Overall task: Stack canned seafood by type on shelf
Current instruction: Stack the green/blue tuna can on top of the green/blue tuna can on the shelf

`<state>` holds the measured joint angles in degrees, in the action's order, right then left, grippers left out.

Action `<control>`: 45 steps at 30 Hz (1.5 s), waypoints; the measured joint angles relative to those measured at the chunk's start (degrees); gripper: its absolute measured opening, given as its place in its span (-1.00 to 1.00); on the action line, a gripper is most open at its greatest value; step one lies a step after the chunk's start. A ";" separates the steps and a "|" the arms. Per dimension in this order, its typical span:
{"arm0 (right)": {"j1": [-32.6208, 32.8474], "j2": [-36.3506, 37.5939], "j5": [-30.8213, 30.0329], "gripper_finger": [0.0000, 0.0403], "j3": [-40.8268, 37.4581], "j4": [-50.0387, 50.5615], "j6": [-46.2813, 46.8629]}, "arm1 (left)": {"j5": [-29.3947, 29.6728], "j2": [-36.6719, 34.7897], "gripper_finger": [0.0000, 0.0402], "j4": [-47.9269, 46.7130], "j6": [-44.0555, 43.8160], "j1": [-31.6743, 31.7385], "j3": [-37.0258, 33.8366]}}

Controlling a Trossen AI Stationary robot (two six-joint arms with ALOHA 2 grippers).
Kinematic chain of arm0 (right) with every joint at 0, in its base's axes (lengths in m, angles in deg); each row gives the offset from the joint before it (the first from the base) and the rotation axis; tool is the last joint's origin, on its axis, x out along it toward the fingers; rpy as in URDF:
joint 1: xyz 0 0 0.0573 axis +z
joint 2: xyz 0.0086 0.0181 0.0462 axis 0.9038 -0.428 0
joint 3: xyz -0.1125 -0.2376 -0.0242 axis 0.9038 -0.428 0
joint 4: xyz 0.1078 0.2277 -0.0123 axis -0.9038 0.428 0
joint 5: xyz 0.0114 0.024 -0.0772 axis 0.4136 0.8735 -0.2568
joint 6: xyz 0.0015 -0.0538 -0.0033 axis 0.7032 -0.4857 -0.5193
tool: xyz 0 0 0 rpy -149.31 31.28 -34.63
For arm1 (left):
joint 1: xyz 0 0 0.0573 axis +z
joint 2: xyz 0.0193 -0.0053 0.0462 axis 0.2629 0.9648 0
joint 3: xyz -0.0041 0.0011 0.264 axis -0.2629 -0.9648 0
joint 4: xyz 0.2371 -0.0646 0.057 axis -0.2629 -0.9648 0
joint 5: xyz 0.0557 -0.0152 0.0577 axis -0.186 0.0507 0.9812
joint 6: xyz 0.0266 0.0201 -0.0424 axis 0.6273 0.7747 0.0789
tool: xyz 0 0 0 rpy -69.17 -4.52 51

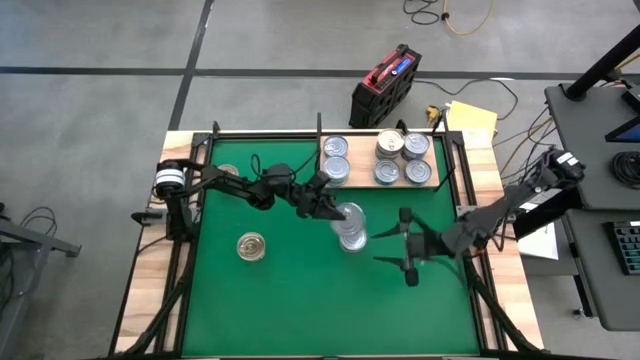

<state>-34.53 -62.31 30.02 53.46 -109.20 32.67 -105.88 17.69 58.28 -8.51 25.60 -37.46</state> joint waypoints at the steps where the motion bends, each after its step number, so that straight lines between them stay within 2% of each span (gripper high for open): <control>1: 0.90 -1.45 -2.12 0.12 1.84 2.32 -4.08 | -0.07 0.00 -0.44 -0.19 -2.04 -0.05 0.00; 7: 5.37 -12.61 -19.00 0.10 13.73 14.19 -26.36 | -0.22 0.00 -0.44 -1.82 -11.78 -0.29 -0.07; 13: 7.58 -24.31 -37.23 0.14 21.93 15.86 -47.06 | -2.93 0.00 -0.44 -3.11 -14.52 -0.32 -0.09; 17: 6.93 -30.27 -44.71 0.17 26.23 15.99 -55.78 | -3.59 0.00 -0.44 -3.19 -14.66 -0.67 -0.09; 22: 5.80 -34.06 -46.43 0.16 29.76 18.07 -57.97 | -4.47 0.00 -0.44 -3.26 -14.68 -1.44 -0.11; 30: 5.02 -34.45 -48.37 0.02 31.80 19.47 -57.49 | -5.34 -0.07 -0.44 -2.18 -14.68 -2.80 -0.09; 35: 4.98 -34.35 -46.79 -0.18 31.94 19.66 -57.57 | -5.79 -0.11 -0.44 -2.01 -14.31 -2.95 -0.09; 38: 4.98 -34.35 -46.05 -0.36 31.77 19.87 -57.70 | -5.81 -0.11 -0.29 -1.77 -14.24 -2.95 -0.09; 41: 4.96 -34.27 -45.97 -0.36 31.75 19.31 -56.87 | -5.70 -0.09 -0.09 -1.03 -11.87 -2.95 -0.09; 45: 5.09 -33.73 -46.22 -0.36 31.75 19.41 -55.25 | -5.55 -0.04 -0.01 2.21 -7.27 -2.95 -0.09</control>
<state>-29.44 -96.03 -16.20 85.21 -89.79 -22.59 -111.43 17.65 60.49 -15.77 22.64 -37.55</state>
